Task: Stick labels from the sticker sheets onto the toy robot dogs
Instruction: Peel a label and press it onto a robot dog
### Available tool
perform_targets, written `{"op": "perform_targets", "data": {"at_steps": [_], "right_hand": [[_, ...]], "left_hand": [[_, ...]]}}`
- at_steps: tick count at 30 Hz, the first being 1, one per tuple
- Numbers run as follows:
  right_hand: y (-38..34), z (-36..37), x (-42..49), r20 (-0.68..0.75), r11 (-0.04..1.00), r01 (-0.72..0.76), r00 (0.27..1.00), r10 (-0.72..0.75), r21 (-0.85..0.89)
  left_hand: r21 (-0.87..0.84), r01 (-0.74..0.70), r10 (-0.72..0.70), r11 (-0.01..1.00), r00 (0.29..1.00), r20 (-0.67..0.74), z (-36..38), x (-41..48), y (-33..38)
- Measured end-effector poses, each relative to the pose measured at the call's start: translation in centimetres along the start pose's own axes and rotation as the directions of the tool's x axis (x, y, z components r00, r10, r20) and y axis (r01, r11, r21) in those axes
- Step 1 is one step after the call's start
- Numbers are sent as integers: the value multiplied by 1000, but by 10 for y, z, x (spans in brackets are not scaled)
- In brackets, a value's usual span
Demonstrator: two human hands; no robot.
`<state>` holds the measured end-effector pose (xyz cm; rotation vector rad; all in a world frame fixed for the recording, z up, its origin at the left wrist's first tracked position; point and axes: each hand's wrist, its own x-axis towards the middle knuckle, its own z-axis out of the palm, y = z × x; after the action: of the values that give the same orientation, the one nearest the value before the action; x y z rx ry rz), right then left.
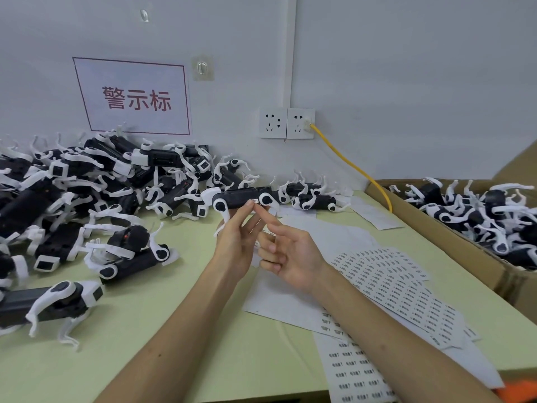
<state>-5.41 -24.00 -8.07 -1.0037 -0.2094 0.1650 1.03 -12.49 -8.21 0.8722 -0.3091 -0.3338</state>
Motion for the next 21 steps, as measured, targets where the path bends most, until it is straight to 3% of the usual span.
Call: {"op": "perform_targets", "data": {"at_steps": [21], "right_hand": [[2,0,1,-14,999,-25,1000,25,-35]], "left_hand": [[40,-107,114,993,937,-331,6,-1,-3]]}}
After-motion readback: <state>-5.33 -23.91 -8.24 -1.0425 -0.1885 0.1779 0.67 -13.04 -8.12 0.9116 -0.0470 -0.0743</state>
